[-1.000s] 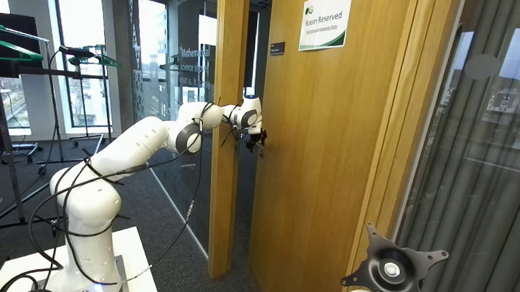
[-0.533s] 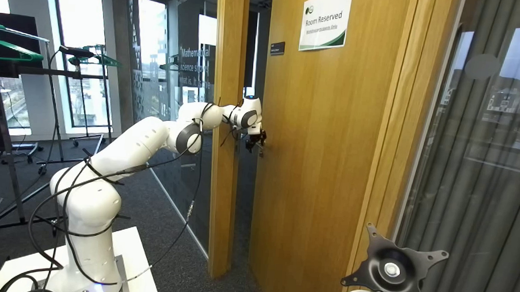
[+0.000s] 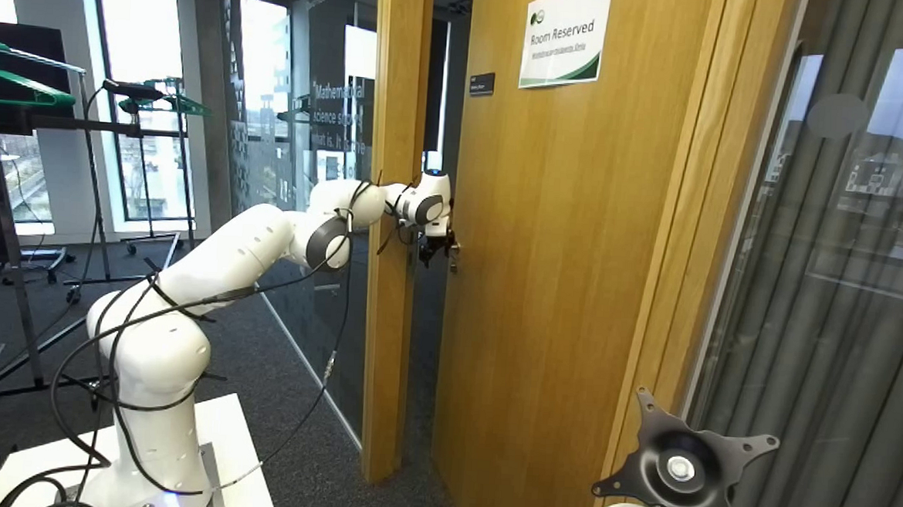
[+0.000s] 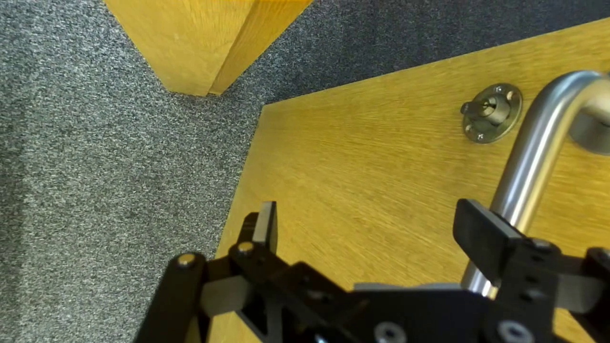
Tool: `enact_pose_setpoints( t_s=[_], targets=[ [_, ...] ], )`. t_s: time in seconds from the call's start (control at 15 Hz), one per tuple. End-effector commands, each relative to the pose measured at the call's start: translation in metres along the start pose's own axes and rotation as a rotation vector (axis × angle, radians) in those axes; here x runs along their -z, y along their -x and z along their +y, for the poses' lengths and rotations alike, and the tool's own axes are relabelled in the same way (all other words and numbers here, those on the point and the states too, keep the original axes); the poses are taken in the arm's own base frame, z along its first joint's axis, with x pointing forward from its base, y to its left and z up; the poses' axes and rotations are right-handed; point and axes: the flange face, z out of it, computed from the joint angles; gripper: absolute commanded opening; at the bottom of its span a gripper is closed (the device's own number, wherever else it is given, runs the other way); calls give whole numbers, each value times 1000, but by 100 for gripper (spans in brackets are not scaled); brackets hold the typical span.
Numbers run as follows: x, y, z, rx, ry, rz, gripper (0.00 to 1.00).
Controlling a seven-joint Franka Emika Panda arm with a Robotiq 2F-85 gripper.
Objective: Hold the door handle
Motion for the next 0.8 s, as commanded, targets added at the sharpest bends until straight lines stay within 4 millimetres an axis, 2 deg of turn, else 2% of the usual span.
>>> enact_pose_setpoints(
  t_s=[0.0,0.47,0.73],
  targets=[
    [7,2,-5,85,-22,33,100],
    [21,-6,-13,171,-59,80,100],
    [19,-11,-15,188,-62,92,100]
  ],
)
